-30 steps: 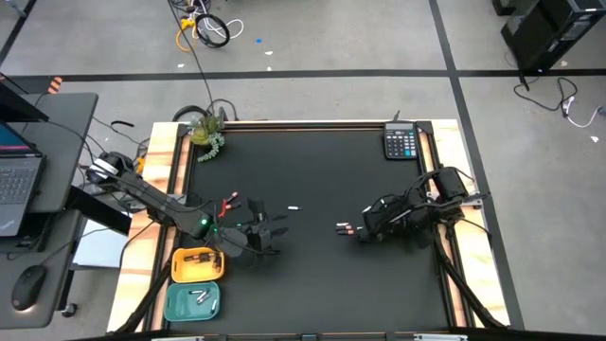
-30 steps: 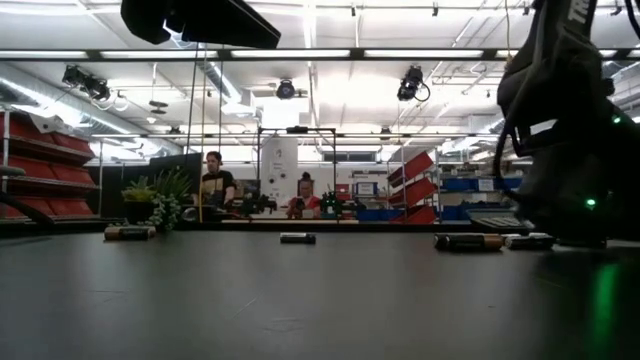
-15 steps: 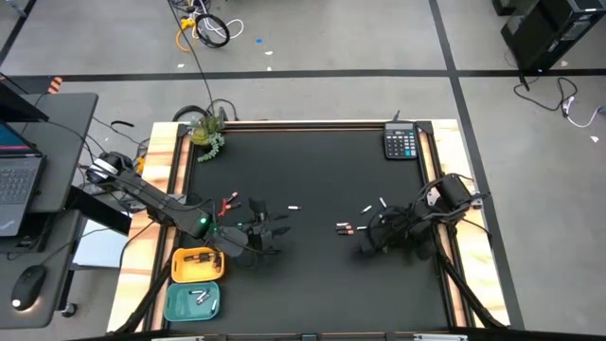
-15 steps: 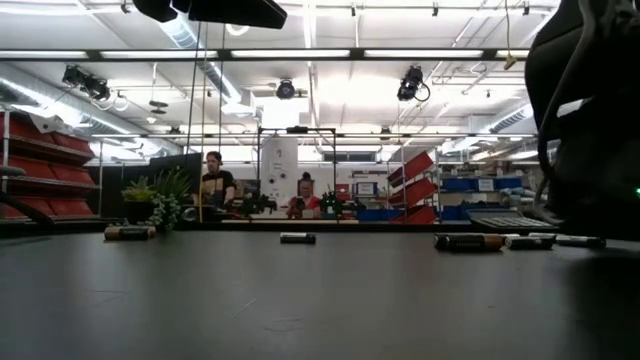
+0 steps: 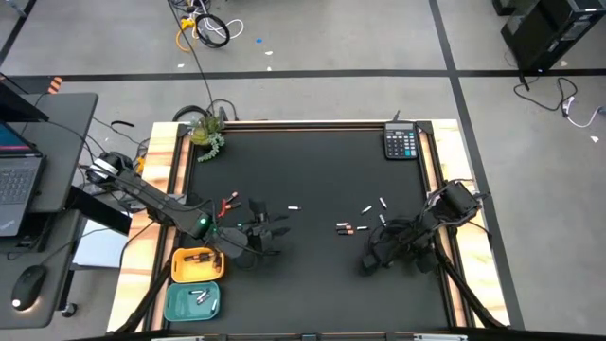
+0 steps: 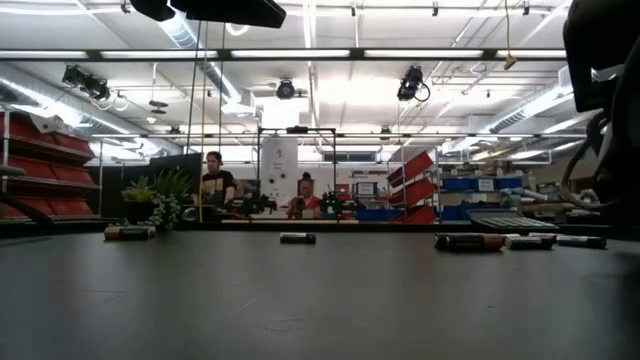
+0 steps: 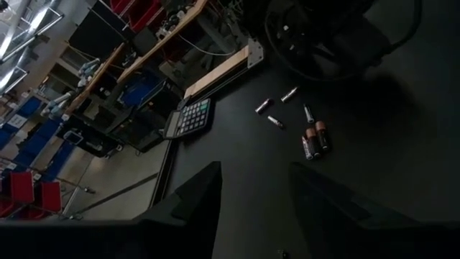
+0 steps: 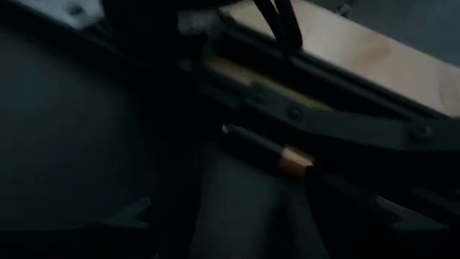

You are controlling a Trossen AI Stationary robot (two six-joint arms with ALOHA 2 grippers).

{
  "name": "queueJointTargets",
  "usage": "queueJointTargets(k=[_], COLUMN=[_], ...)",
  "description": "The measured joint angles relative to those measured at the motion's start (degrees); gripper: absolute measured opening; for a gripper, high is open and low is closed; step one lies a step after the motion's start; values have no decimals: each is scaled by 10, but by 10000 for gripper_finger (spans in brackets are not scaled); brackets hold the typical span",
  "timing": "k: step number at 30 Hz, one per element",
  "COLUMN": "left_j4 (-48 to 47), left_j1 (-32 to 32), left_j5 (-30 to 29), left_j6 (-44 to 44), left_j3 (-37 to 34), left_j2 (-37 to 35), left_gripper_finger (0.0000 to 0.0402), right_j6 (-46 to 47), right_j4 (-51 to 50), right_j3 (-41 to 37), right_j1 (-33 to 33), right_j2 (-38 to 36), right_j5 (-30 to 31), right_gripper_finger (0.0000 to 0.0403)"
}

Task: Sort batteries
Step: Put the black battery into the yellow bin

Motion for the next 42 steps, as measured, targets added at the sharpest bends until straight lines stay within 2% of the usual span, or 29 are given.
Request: queueJointTargets(k=[5,8,13,22,29,42], left_j4=[1,1,1,1,3,4], left_j1=[0,0,0,0,0,0], left_j5=[2,2,2,2,2,1], left_j6=[0,-2,-3,-3,-2,0], left_j3=[0,0,0,0,0,1], left_j2=[0,0,0,0,0,0], left_gripper_finger=[172,172,172,172,172,172], right_j6=[-4,-7,-21,-21,-21,32], right_j4=[-20,-26,-19,54,52,46], right_j3=[3,-2,-24,-87,-89,-56], right_j1=[-17,-32,-57,-72,-70,5], right_j2=[0,0,0,-1,-1,0], right_j5=[92,115,125,147,119,35], right_gripper_finger=[255,254,257,255,257,260])
